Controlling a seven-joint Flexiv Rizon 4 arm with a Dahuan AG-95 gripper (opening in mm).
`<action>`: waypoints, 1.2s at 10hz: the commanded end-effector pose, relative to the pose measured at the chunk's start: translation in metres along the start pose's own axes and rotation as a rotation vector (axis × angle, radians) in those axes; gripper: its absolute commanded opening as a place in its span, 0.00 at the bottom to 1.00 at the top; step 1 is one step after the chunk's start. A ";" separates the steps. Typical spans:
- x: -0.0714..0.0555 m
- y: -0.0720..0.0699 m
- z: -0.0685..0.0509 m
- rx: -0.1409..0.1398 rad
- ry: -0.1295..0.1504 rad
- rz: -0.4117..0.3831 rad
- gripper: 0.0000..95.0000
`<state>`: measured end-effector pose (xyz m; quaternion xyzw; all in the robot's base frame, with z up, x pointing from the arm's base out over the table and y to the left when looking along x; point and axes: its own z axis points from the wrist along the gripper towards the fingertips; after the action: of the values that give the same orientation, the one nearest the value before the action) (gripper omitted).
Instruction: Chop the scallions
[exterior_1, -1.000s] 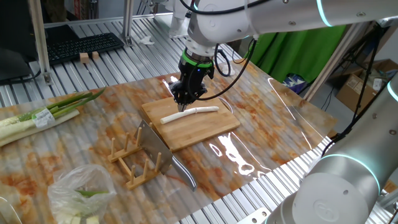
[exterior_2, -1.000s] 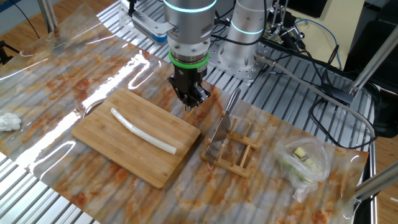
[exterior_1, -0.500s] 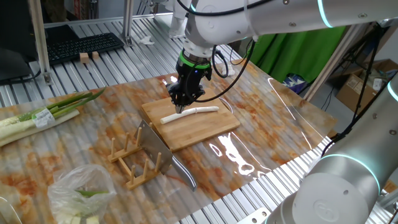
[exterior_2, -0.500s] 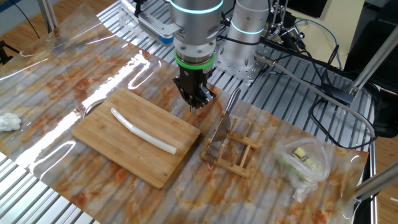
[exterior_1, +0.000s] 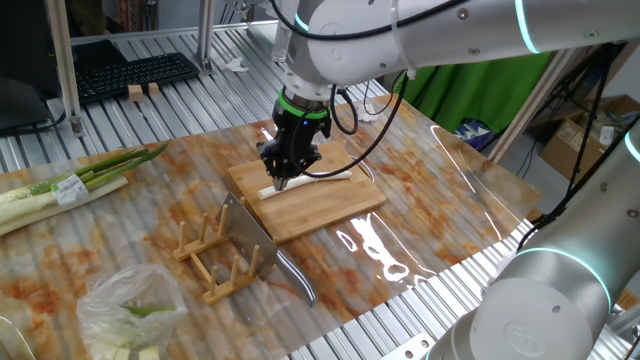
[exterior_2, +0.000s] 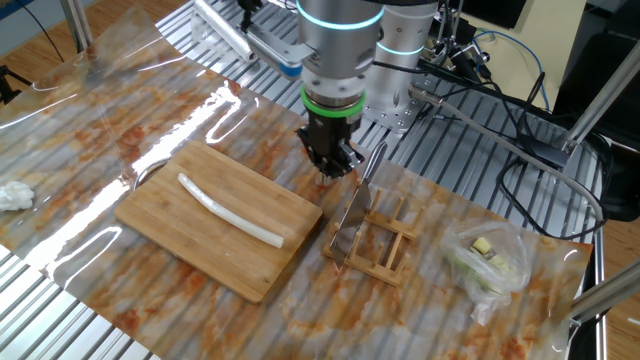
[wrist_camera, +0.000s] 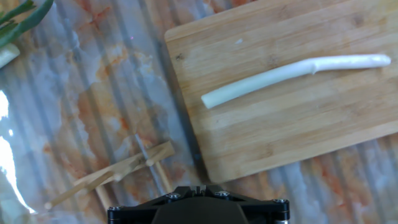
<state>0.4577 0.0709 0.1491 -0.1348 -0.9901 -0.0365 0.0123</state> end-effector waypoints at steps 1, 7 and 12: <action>0.004 0.004 0.002 0.001 0.000 0.010 0.20; 0.019 0.019 0.018 0.000 0.018 -0.035 0.20; 0.025 0.023 0.035 -0.008 0.015 -0.051 0.20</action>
<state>0.4383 0.1033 0.1163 -0.1092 -0.9930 -0.0420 0.0181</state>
